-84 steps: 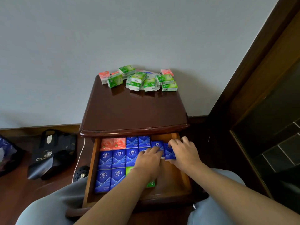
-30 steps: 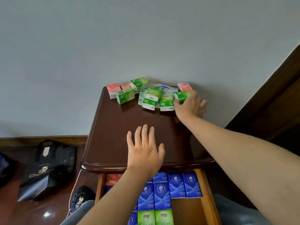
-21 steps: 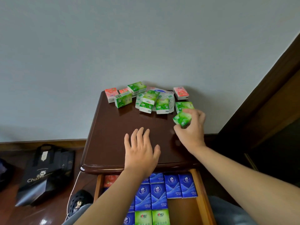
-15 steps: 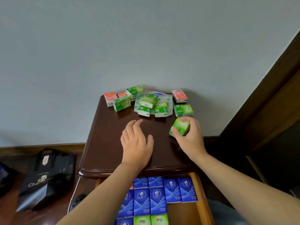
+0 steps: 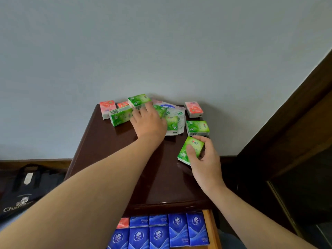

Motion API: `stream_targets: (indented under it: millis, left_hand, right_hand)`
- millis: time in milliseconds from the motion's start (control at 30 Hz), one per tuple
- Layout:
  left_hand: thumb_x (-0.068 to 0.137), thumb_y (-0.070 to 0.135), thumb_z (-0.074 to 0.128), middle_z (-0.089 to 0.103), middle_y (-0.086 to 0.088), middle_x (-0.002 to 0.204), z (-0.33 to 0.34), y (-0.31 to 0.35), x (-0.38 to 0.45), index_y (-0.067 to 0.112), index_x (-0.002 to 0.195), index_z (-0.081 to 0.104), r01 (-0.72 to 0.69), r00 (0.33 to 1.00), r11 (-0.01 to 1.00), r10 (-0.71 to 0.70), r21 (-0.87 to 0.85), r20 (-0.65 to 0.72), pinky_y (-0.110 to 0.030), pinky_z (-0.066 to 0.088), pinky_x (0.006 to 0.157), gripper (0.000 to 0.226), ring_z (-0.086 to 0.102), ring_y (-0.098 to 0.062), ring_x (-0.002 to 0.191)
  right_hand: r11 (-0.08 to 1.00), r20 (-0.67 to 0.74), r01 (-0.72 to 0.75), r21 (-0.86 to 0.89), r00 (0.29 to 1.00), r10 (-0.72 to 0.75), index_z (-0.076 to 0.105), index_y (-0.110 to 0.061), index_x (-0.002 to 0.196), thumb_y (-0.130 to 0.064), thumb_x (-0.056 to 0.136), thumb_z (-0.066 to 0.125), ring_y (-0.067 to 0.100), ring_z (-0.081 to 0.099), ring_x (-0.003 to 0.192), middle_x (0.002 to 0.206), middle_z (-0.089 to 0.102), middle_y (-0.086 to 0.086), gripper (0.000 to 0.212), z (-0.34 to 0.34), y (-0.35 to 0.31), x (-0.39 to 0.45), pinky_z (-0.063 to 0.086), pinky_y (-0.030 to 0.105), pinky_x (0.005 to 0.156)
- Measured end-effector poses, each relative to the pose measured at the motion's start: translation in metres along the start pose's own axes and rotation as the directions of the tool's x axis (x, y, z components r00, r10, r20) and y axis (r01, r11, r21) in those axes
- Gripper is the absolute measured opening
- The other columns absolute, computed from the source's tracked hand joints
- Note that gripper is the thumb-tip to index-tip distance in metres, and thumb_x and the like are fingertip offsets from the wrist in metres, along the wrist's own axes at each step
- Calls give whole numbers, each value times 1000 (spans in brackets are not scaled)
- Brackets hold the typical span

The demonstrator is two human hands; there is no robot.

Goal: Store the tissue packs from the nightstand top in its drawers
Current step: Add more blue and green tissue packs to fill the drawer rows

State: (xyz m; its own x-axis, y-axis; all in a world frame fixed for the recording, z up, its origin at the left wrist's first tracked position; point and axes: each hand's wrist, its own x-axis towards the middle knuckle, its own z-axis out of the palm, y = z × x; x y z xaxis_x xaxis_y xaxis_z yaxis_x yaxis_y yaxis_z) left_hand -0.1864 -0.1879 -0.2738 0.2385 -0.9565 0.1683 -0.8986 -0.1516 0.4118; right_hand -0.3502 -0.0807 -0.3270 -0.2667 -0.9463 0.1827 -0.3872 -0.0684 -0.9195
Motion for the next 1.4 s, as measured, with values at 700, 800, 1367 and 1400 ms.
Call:
stream_targets:
  millis: [700,800,1367,1400]
  left_hand:
    - [83,36,86,66,9,119,-73,-83,-262,39,133,50,312,950,303,-112,-900,292,-17,57,80,61,66,9,96]
    - [81,29,89,60,1,130,-63,-96,-298,34,136,47,455,888,111,-136,-884,440,-41,62,92,69,72,-6,101]
    - [93,15,71,59,-15,127,-34,-141,-356,37,125,56,672,697,-215,-140,-708,704,-44,62,71,42,73,-34,101]
    - [88,11,77,62,-15,126,-31,-144,-358,39,124,55,665,715,-179,-128,-725,688,-41,62,71,51,74,-33,102]
  right_hand:
    - [871,137,-365,329,931,338,61,-37,114,-37,86,85,18,79,88,109,75,0,37,-34,-60,-86,64,41,61]
    - [851,206,-466,240,882,424,65,-30,115,-36,87,84,17,80,87,110,77,-3,34,-51,-55,-140,63,37,59]
    - [765,28,-557,-325,802,596,67,-11,121,-25,93,77,35,70,109,119,72,12,33,-30,29,-239,61,53,90]
    - [763,42,-568,-308,793,607,69,-10,121,-24,96,74,35,71,108,118,73,13,30,-29,32,-239,62,52,90]
